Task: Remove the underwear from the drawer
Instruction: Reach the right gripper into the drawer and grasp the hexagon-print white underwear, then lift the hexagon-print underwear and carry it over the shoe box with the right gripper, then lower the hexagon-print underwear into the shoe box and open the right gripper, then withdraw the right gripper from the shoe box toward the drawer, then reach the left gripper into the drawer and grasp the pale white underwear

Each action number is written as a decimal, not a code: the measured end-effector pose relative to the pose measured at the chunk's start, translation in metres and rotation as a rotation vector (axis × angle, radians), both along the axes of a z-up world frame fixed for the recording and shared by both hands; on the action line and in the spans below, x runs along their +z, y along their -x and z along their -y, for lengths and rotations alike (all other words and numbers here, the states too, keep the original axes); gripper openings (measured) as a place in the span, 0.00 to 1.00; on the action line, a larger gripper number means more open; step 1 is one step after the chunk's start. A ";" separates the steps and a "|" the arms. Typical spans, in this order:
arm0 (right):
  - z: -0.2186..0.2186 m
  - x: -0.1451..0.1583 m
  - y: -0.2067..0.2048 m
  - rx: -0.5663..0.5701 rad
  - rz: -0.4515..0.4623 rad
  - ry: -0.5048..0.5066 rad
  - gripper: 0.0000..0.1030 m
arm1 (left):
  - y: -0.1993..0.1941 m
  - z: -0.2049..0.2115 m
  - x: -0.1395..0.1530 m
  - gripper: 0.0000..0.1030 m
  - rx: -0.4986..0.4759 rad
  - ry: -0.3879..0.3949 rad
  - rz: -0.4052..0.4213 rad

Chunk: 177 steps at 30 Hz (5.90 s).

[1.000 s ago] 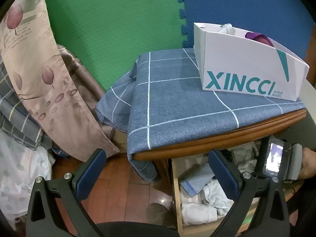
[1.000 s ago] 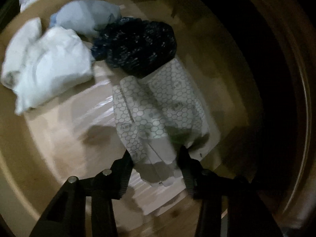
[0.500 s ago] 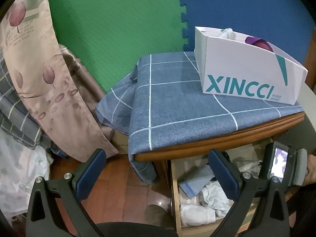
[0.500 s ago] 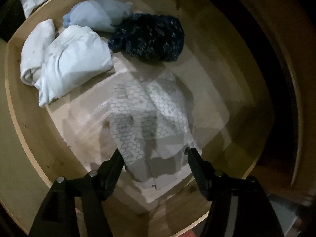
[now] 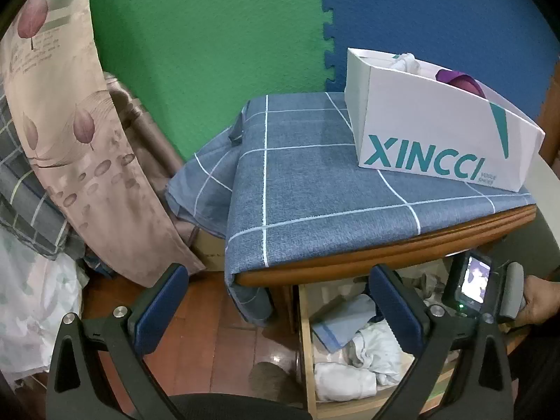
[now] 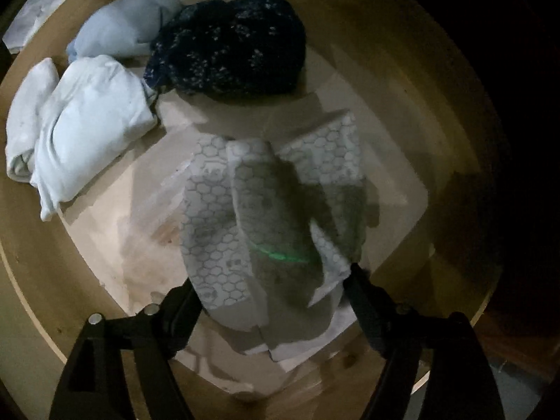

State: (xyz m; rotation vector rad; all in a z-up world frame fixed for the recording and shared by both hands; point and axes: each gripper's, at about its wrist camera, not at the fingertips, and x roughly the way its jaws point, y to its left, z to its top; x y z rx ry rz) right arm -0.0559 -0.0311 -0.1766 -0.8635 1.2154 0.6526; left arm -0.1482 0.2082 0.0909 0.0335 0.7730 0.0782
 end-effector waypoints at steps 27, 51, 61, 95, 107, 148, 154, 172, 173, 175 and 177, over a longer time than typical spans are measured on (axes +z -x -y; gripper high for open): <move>0.097 0.120 0.064 -0.111 -0.078 -0.497 0.35 | 0.001 0.000 0.000 0.99 0.012 0.003 0.012; 0.178 0.367 -0.026 -0.243 0.330 -0.876 0.35 | 0.010 -0.005 0.006 1.00 0.021 0.033 0.050; 0.113 0.294 -0.123 -0.352 0.225 -0.704 0.35 | 0.011 -0.003 0.007 1.00 0.013 0.007 0.050; 0.177 0.290 -0.072 -0.416 0.371 -1.028 0.56 | 0.010 -0.001 0.004 1.00 0.014 0.003 0.043; 0.267 0.223 0.031 -0.435 0.401 -1.076 0.71 | 0.009 0.028 -0.006 0.99 -0.118 -0.061 -0.038; 0.310 0.168 0.041 -0.498 0.289 -1.214 0.71 | -0.074 0.134 -0.208 0.99 -0.160 0.141 -0.801; 0.308 0.168 0.041 -0.495 0.287 -1.207 0.72 | -0.081 0.132 -0.219 0.99 -0.156 0.193 -0.856; 0.305 0.166 0.040 -0.493 0.280 -1.190 0.72 | -0.089 0.147 -0.219 0.30 -0.196 0.089 -0.797; 0.306 0.166 0.040 -0.495 0.280 -1.188 0.71 | -0.086 0.151 -0.214 0.30 -0.205 0.085 -0.773; 0.305 0.166 0.040 -0.497 0.282 -1.181 0.72 | -0.076 0.156 -0.210 0.29 -0.216 0.122 -0.752; 0.303 0.166 0.040 -0.496 0.287 -1.170 0.72 | -0.066 0.161 -0.203 0.29 -0.232 0.132 -0.714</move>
